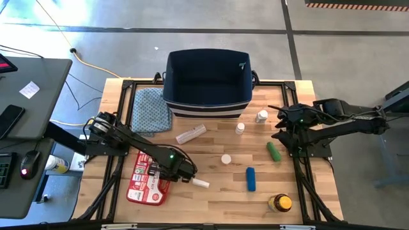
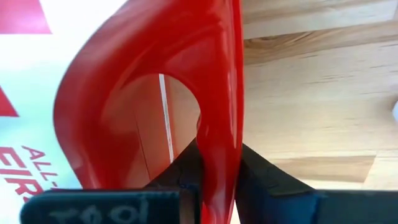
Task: Pick & place medical supplies in basket/bin
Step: Put the red first aid kit box into the blue bin
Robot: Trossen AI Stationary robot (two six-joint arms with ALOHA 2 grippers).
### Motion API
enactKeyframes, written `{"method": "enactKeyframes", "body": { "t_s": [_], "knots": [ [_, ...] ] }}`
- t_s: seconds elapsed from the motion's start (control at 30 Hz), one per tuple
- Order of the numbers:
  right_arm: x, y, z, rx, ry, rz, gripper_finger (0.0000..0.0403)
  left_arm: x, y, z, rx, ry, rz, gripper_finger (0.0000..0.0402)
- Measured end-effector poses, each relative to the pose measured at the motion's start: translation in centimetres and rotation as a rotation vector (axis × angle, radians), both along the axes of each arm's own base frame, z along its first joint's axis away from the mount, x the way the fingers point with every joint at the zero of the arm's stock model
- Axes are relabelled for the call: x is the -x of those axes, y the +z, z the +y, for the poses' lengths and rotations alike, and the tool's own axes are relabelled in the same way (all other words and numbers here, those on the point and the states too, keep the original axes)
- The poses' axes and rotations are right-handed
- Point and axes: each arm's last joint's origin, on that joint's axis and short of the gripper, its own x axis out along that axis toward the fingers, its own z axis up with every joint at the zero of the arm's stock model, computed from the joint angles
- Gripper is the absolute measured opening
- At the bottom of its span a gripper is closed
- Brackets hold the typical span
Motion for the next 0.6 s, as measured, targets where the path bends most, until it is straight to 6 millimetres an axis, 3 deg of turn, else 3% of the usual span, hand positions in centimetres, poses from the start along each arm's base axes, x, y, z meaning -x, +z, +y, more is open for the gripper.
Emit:
{"method": "enactKeyframes", "body": {
  "t_s": [0.2,0.6],
  "knots": [
    [0.0,0.0,0.0,0.013,0.014,0.0,0.0259,-0.6,1.5,-0.2,-0.001,-0.039,-0.032,0.009],
    [0.0,0.0,0.0,0.029,0.018,0.0,0.0259,-1.4,7.0,-0.3,-0.098,-0.17,-0.089,0.009]
  ]
}}
